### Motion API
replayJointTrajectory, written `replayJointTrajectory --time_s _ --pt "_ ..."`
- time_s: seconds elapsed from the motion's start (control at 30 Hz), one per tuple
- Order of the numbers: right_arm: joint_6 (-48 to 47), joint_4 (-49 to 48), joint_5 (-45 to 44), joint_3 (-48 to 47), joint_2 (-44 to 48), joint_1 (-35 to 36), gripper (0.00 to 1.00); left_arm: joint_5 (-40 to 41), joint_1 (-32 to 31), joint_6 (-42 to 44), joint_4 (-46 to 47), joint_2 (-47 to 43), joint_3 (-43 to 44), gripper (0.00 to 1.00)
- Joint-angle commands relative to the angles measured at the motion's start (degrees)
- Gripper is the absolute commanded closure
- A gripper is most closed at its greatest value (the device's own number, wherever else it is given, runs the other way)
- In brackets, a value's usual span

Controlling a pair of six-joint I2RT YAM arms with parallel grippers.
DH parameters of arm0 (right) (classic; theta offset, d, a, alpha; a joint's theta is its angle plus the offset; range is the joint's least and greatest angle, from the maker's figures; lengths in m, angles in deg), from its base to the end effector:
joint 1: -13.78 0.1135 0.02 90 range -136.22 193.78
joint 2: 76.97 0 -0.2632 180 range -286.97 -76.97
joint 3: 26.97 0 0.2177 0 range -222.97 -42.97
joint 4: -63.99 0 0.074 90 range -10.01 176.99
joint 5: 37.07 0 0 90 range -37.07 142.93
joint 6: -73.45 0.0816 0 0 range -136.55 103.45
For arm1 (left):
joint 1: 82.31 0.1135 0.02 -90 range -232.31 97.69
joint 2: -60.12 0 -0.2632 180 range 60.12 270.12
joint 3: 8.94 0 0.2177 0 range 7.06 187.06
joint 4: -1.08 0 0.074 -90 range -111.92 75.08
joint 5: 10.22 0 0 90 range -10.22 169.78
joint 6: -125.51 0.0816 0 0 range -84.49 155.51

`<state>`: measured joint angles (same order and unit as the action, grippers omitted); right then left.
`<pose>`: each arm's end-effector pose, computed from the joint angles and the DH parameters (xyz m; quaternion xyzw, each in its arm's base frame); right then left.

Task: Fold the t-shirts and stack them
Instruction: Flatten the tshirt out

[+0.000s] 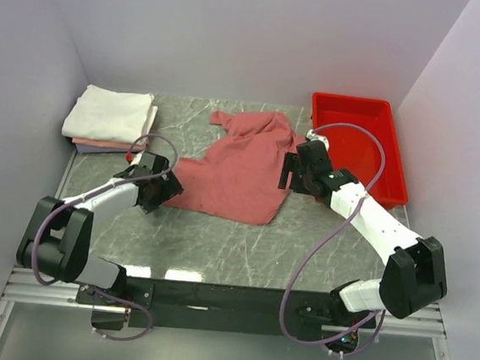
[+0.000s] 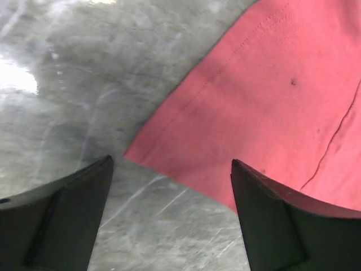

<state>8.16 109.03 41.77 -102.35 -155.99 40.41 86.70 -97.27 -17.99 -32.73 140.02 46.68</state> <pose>0.2653 0.1154 0.2424 0.0187 0.9317 0.0701 0.3559 0.2481 -0.0561 0.1515 -0.3324 0.9005 -0.1064 0.2595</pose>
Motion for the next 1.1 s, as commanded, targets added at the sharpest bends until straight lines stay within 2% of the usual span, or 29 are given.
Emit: replayJointTrajectory --time_s 0.0,0.03,0.13,0.17,0.23,0.27,0.3,0.43,0.67,0.73,0.87,0.97,1.07 --pt "1.1 -3.6 0.0 0.5 2.6 -0.8 0.16 0.9 -1.8 0.6 0.7 3.2 2.3 0.14" --pt "1.1 -3.7 0.0 0.6 2.5 -0.9 0.16 0.6 -2.1 0.8 0.8 3.9 2.7 0.23" --pt "1.1 -3.7 -0.2 0.8 2.9 -1.1 0.16 -0.1 -2.7 1.3 1.9 6.8 3.4 0.42" --pt "1.2 -3.7 -0.2 0.8 3.0 -1.2 0.16 -0.3 -2.8 1.7 2.1 8.0 4.1 0.56" --pt "1.2 -3.8 0.0 1.3 3.4 -1.6 0.17 0.1 -3.1 2.4 2.4 9.0 5.0 0.71" --pt "1.0 -3.7 0.0 1.5 3.5 -1.8 0.17 0.6 -3.1 2.8 2.1 9.4 6.2 0.89" --pt "1.0 -3.6 0.0 1.8 3.8 -1.7 0.17 3.0 -3.1 2.7 1.4 10.0 6.9 0.99" --pt "0.3 -3.3 -0.6 2.5 5.0 -1.8 0.17 9.2 -3.1 2.9 -0.7 7.8 8.8 0.99" --pt "0.2 -2.3 -1.6 3.4 6.2 -1.8 0.17 26.7 -1.7 -4.6 -9.1 -8.2 2.9 0.99" --pt "0.2 -2.6 -1.2 3.1 6.0 -1.8 0.17 27.9 1.3 -5.8 -11.1 -14.4 0.9 0.99" --pt "0.3 -3.3 0.6 1.6 3.8 -1.7 0.17 23.4 8.1 -5.7 -9.8 -25.5 -4.9 0.99" --pt "0.2 -4.2 2.1 -0.5 -0.1 -1.8 0.18 23.5 9.2 -6.0 -8.5 -29.3 -6.7 0.99" --pt "0.0 -3.5 0.6 -7.0 -5.9 -1.8 0.18 25.2 9.5 -7.9 -10.8 -29.8 -5.8 0.99"
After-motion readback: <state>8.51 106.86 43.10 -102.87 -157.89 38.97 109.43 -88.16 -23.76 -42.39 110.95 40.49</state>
